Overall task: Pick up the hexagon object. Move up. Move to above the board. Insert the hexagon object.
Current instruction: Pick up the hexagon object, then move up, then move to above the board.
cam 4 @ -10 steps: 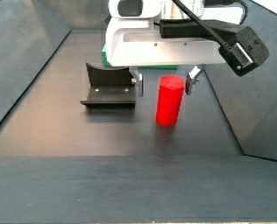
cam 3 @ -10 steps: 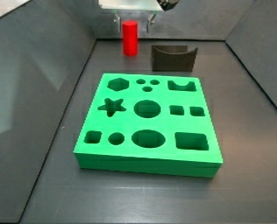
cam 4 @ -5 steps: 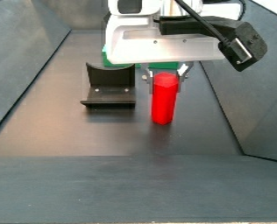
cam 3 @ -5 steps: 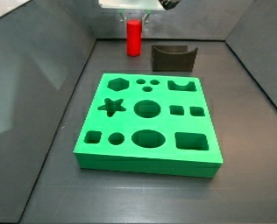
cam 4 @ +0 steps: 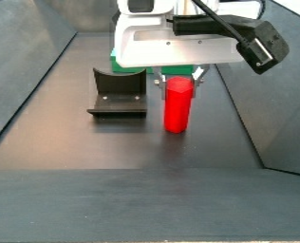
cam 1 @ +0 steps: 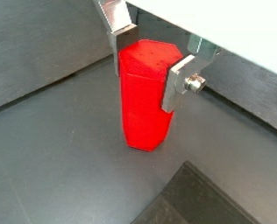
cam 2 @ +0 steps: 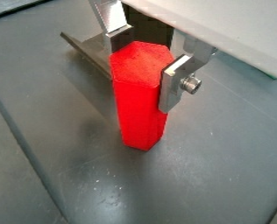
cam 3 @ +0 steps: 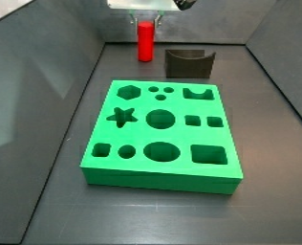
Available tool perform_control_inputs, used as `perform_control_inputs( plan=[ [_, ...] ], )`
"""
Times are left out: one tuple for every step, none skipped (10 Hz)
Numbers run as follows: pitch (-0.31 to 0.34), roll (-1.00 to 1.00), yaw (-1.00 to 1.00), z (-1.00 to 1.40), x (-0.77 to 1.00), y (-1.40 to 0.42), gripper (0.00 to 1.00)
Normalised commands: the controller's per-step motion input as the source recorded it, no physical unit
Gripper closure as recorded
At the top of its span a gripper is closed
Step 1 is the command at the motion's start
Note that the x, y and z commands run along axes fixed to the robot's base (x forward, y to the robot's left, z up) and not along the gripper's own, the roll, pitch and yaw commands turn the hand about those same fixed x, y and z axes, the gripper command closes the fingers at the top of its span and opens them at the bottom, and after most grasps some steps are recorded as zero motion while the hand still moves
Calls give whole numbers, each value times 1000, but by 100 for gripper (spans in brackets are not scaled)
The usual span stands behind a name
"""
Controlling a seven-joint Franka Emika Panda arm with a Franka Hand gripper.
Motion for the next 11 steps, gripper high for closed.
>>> perform_control_inputs(
  plan=[
    [0,0,0,0,0,0,100],
    [0,0,0,833,0,0,100],
    [44,27,-15,844,-58,89,100],
    [64,26,-24,736,-72,64,100],
    [62,35,-28,534,-48,29,100],
    [58,41,-29,422,-39,23,100],
    [57,48,-25,188,-26,18,100],
    [-3,101,-264,1000,150,-72,100],
    [7,97,-253,1000,153,-76,100],
    [57,83,-170,1000,125,-64,100],
    [76,62,-115,1000,114,-56,100]
  ],
)
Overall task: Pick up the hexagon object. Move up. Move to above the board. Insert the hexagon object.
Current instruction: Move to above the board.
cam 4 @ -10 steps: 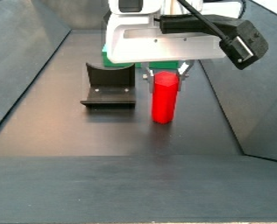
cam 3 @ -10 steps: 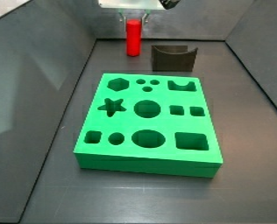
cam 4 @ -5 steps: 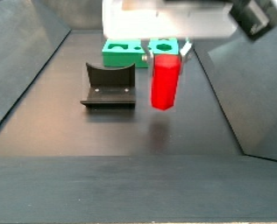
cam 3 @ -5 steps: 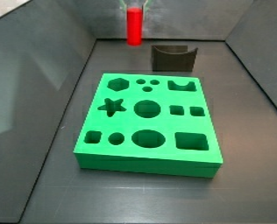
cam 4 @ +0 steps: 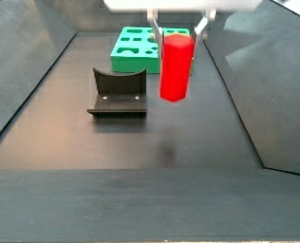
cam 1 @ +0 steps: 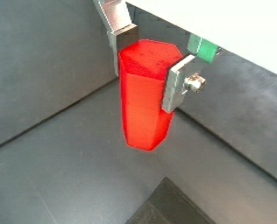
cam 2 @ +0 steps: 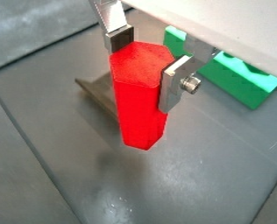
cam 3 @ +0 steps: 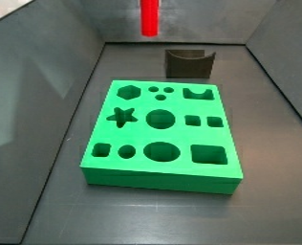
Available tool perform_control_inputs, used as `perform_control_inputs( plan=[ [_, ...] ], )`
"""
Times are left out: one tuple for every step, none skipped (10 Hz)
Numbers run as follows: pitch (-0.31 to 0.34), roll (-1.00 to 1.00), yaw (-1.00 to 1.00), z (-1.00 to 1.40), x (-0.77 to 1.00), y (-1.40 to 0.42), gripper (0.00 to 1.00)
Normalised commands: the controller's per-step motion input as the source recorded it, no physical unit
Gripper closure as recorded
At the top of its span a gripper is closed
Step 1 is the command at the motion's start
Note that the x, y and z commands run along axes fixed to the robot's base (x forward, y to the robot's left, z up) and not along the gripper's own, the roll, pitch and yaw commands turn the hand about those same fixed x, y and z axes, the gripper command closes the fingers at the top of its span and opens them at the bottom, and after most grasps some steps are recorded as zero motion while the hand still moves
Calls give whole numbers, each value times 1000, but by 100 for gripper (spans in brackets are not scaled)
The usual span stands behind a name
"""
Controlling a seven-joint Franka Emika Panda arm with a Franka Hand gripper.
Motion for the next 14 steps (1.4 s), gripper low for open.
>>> perform_control_inputs(
  plan=[
    [90,47,-79,1000,106,-49,100],
    [95,46,-55,1000,97,-42,100],
    [96,45,-42,1000,85,-37,100],
    [94,47,-35,956,76,-30,100],
    [91,51,-24,667,42,-14,100],
    [89,53,-21,551,31,-9,100],
    [86,56,-17,323,19,-5,100],
    [89,56,-15,210,16,-5,100],
    [221,-22,-197,184,-72,-1000,100],
    [210,-19,-164,180,-73,-1000,100],
    [139,-3,-82,185,-76,-1000,100],
    [84,-15,-46,181,-74,-1000,100],
    [50,-16,-21,182,-74,-1000,100],
    [18,-17,-6,189,-78,-1000,100]
  ],
)
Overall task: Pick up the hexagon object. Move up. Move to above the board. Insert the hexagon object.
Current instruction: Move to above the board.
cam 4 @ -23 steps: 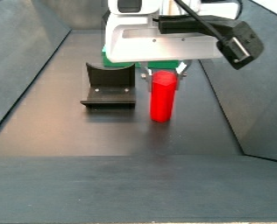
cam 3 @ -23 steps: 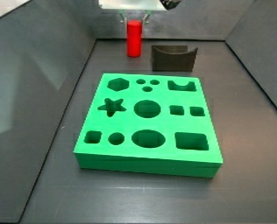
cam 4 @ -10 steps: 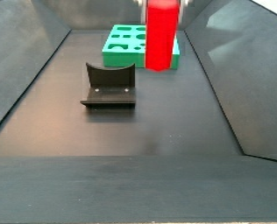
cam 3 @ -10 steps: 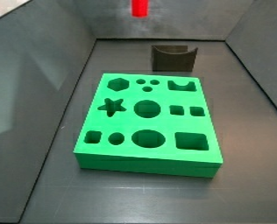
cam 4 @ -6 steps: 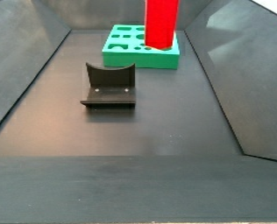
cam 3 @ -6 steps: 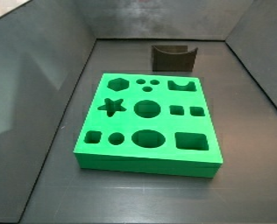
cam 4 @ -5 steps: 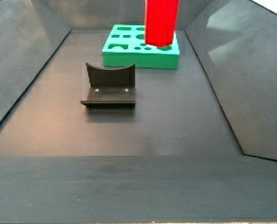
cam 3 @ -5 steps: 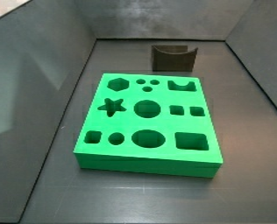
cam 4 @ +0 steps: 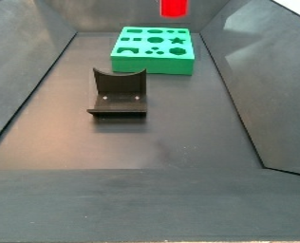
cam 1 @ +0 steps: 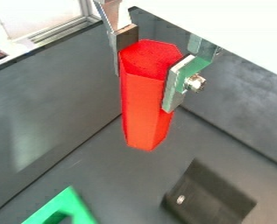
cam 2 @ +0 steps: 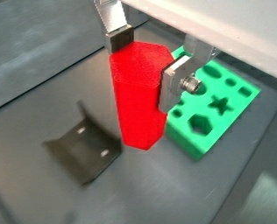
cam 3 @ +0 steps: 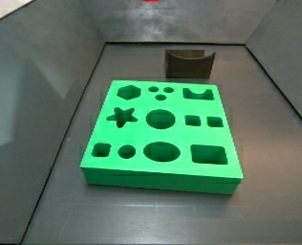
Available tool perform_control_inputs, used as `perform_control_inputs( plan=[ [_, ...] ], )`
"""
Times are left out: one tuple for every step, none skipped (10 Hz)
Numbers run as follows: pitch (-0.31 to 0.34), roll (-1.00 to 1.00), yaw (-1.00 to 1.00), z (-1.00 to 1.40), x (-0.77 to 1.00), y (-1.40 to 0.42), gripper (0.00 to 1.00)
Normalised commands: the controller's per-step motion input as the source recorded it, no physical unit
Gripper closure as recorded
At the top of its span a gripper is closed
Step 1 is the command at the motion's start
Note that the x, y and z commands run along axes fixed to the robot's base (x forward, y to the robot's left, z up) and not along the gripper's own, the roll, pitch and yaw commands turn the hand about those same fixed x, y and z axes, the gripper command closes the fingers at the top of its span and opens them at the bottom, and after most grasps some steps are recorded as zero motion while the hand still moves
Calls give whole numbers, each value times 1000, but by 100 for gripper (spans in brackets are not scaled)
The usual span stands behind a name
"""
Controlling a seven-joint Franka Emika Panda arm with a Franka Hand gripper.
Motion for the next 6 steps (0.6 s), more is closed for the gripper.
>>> perform_control_inputs(
  plan=[
    [8,-11,1,189,-79,-1000,100],
    [8,-8,7,189,-79,-1000,100],
    [11,-16,7,195,-79,-1000,100],
    [18,0,6,200,-75,-1000,100],
    [31,-10,5,206,-70,-1000,100],
    [44,-5,1,218,-62,-1000,100]
  ],
)
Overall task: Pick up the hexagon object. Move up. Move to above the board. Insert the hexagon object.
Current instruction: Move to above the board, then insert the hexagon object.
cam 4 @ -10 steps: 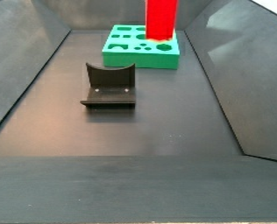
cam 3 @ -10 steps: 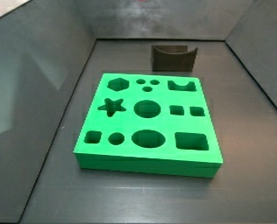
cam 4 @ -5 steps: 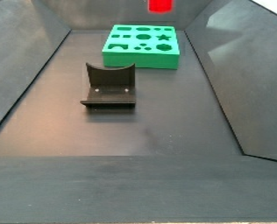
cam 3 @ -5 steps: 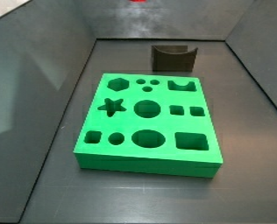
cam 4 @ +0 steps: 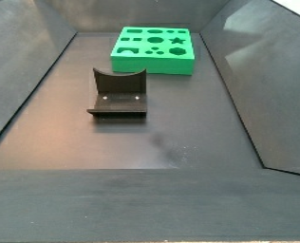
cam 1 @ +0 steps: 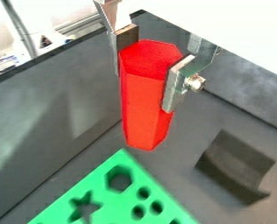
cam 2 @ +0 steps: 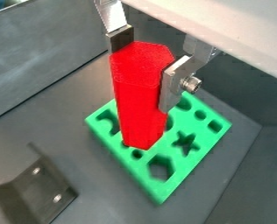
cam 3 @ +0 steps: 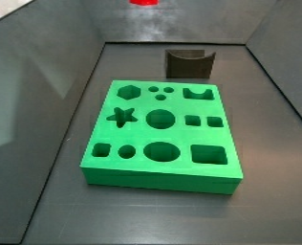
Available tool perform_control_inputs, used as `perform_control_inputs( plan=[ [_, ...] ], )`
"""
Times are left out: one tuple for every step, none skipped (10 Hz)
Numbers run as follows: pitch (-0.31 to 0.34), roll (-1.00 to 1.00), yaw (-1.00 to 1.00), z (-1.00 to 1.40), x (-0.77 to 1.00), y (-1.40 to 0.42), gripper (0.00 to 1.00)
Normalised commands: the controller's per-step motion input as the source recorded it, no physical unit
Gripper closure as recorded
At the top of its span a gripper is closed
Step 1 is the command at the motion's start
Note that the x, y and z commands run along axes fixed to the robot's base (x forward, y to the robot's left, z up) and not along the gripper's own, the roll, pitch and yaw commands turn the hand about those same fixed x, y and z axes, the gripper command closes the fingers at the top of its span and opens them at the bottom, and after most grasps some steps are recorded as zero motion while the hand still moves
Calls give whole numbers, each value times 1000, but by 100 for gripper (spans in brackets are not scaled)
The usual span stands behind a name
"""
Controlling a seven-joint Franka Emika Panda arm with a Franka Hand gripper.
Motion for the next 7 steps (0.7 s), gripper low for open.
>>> perform_control_inputs(
  plan=[
    [50,-13,5,222,-59,-1000,100],
    [58,5,8,227,-42,-1000,100],
    [74,-1,7,177,-10,-748,100],
    [93,5,1,92,38,-371,100],
    [99,2,3,60,53,-249,100],
    [0,0,0,-26,0,0,100],
    [-7,0,0,-117,0,0,100]
  ],
)
